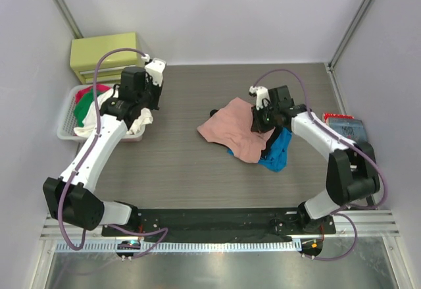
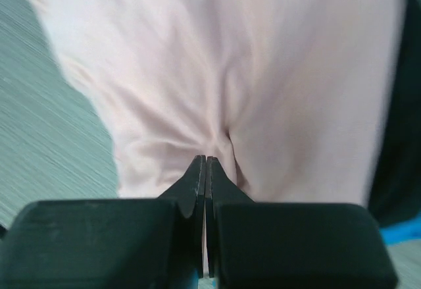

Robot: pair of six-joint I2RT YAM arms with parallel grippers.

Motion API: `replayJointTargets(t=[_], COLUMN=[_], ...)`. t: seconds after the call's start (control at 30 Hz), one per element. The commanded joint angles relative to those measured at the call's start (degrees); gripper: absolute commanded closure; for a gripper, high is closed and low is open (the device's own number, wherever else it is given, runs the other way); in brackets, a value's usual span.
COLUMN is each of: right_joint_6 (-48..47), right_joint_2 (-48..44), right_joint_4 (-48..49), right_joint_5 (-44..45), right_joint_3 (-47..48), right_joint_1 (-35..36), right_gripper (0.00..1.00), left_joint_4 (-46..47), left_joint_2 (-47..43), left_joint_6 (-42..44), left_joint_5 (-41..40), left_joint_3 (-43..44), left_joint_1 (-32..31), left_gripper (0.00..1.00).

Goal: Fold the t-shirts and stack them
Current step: Smooth out wrinkles on the folded tshirt

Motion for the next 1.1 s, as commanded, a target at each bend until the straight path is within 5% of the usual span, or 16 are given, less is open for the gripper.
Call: replayJointTargets(t=[0.0, 0.17, 0.3, 0.43, 0.47, 0.6, 0.83, 0.97, 1.07], right_joint_6=[-6.08, -6.53, -5.47, -3.01, -3.53, -4.24, -4.67, -6.69, -7.92], right_joint_2=[-10.31, -17.94, -23.93, -27.63, -27.81, -27.46, -21.49, -10.63, -2.45], right_joint_4=[-2.67, -10.41, -12.70, -14.37, -15.33, -20.87, -20.35, -24.29, -26.14], right_joint_5=[3.36, 6.95, 11.62, 10.75, 7.61, -0.57, -15.52, -24.13, -33.97], right_joint_3=[10.92, 15.87, 7.18, 0.49, 0.48, -0.83, -4.89, -1.20, 1.18], right_joint_1=[0.87, 0.87, 0.87, -0.79, -2.97, -7.12, -16.35, -21.62, -27.24], right_gripper=[0.99, 0.99, 0.99, 0.95, 0.80, 0.52, 0.37, 0.26, 0.32], left_joint_4=[3.61, -0.67, -9.11, -14.31, -14.93, -15.11, -15.82, -19.22, -19.68], left_joint_2=[0.07, 4.26, 13.56, 21.85, 23.17, 29.32, 39.52, 46.01, 47.00], left_joint_6=[-1.58, -5.53, -8.34, -10.55, -10.81, -12.65, -13.71, -12.23, -10.82], left_joint_5=[2.60, 14.34, 31.22, 39.70, 40.75, 46.82, 57.28, 61.85, 59.33], left_joint_3=[-0.18, 1.46, 9.21, 15.45, 16.68, 17.57, 21.17, 26.16, 27.68], left_joint_1=[0.25, 0.17, 0.17, 0.17, 0.17, 0.25, 0.25, 0.17, 0.25], left_gripper=[1.00, 1.00, 1.00, 1.00, 0.95, 0.44, 0.40, 0.39, 0.41])
